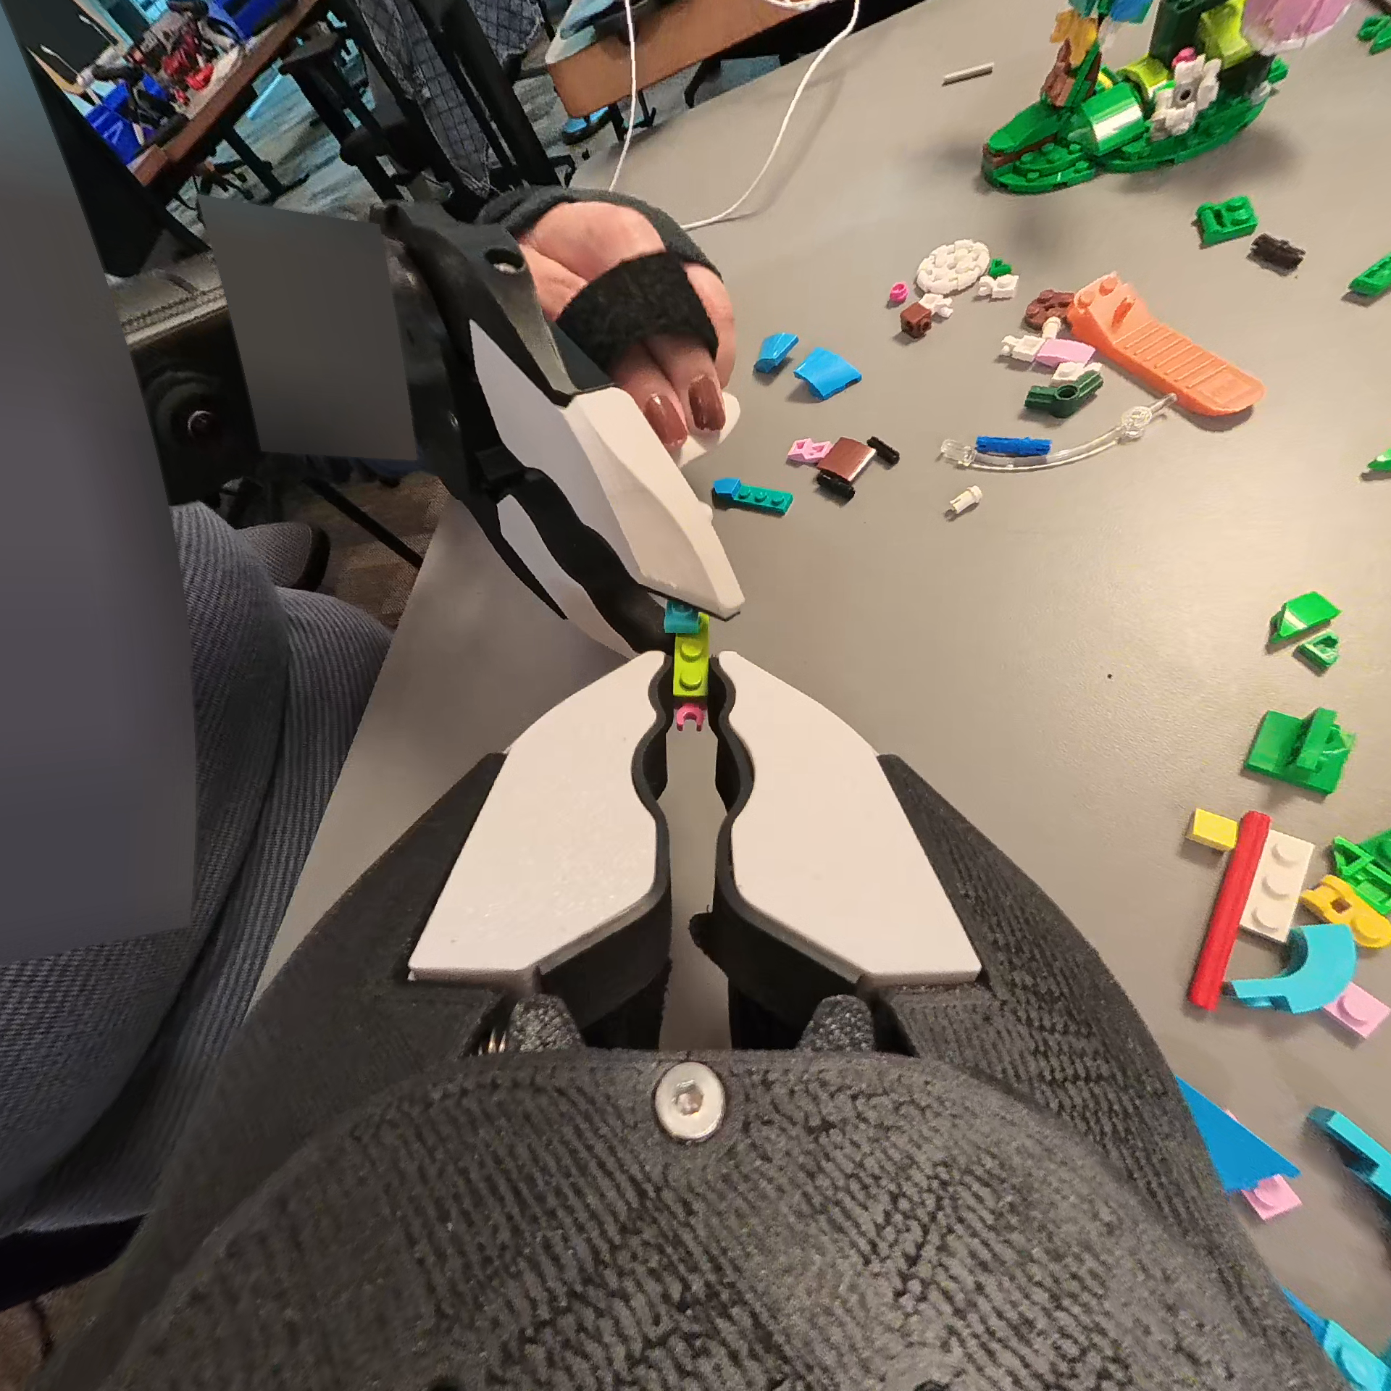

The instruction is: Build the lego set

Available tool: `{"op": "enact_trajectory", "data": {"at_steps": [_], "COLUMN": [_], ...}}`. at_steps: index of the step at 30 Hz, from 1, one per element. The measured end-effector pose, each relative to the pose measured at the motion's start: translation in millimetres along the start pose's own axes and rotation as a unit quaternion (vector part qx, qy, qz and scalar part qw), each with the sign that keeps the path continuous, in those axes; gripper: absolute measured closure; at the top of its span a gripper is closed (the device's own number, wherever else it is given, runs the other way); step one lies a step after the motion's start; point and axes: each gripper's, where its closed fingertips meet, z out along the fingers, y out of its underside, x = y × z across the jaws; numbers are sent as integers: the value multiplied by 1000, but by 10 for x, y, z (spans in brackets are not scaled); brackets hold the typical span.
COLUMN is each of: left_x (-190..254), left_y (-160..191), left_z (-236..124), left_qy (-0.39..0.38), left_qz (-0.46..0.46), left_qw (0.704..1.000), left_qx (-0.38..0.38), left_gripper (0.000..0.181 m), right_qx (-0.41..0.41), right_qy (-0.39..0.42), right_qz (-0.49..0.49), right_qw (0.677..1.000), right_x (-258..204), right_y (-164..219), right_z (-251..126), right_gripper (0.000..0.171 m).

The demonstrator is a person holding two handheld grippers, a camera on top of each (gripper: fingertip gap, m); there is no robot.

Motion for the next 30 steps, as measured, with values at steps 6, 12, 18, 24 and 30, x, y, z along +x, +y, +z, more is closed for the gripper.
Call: {"op": "enact_trajectory", "data": {"at_steps": [6,12,18,24,30], "left_x": [-37,-56,-37,-20,-23], "left_y": [-15,-29,-14,-13,-12], "left_z": [-21,-23,-7,-3,-14], "left_qy": [-9,-23,-19,-17,-8], "left_qz": [-2,-1,-2,2,-4], "left_qw": [1000,1000,1000,1000,1000], "left_qx": [-2,1,-4,-4,-2], "left_gripper": [156,155,154,155,156], "right_qx": [13,10,0,-7,-1], "right_qy": [-7,-2,6,11,3], "right_qz": [13,6,-2,-10,-3], "right_qw": [1000,1000,1000,1000,1000], "right_x": [-9,-18,-6,-10,-19], "right_y": [-36,-47,-21,-12,-19], "right_z": [-12,-27,-18,-16,-12], "right_gripper": [164,165,165,165,165]}}
